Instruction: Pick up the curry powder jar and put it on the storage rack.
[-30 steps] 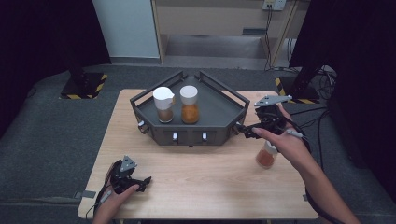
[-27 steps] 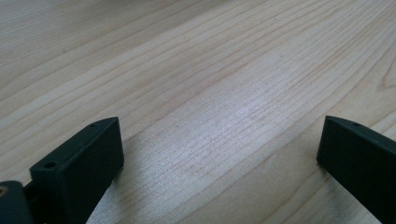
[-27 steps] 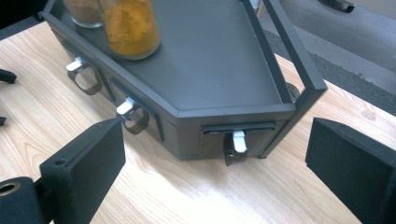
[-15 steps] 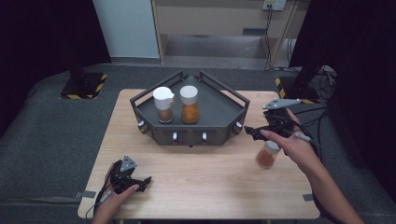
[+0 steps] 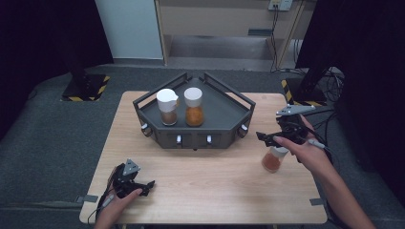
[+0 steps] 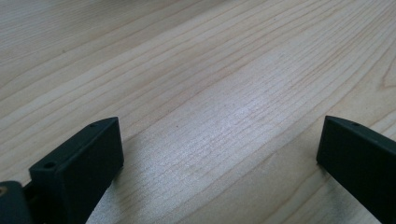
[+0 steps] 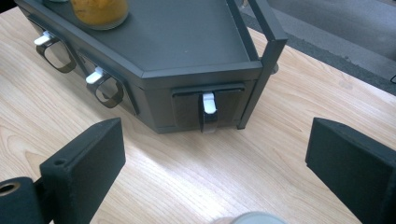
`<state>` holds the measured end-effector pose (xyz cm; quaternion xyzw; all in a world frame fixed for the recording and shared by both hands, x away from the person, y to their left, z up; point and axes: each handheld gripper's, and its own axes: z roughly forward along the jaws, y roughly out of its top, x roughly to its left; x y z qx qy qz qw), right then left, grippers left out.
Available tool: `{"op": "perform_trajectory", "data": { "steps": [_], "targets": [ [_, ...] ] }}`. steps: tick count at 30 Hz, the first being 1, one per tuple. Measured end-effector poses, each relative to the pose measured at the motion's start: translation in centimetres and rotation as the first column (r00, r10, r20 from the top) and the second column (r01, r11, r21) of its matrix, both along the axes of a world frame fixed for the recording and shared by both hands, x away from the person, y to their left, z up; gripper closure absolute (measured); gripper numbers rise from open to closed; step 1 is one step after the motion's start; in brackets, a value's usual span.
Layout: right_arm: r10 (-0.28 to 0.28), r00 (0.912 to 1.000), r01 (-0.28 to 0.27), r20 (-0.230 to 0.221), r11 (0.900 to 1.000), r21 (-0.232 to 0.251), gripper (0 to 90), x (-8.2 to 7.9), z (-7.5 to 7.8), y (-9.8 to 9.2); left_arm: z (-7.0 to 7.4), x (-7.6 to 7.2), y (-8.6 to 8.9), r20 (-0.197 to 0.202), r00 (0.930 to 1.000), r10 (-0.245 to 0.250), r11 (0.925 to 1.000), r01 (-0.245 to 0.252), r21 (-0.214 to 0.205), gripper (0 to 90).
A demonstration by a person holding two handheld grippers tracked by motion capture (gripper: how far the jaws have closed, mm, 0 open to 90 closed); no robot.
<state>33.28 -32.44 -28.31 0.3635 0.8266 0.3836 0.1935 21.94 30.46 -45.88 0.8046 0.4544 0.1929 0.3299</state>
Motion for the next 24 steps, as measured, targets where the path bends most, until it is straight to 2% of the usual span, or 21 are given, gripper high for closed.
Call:
{"op": "perform_trajectory", "data": {
  "steps": [10, 24],
  "targets": [
    [-0.017, 0.9998, 0.017, 0.009, 0.9998, 0.010, 4.8, -0.7, -0.7, -1.3, 0.0, 0.0, 0.0, 0.001, 1.0000, 0.001, 1.0000, -0.001, 0.001, 0.0],
    [-0.030, 0.9995, 0.030, 0.010, 0.9995, -0.011, 4.6, -1.2, -1.7, -2.1, 0.0, 0.0, 0.0, 0.001, 1.0000, 0.001, 1.0000, -0.001, 0.001, 0.0]
  ]
}}
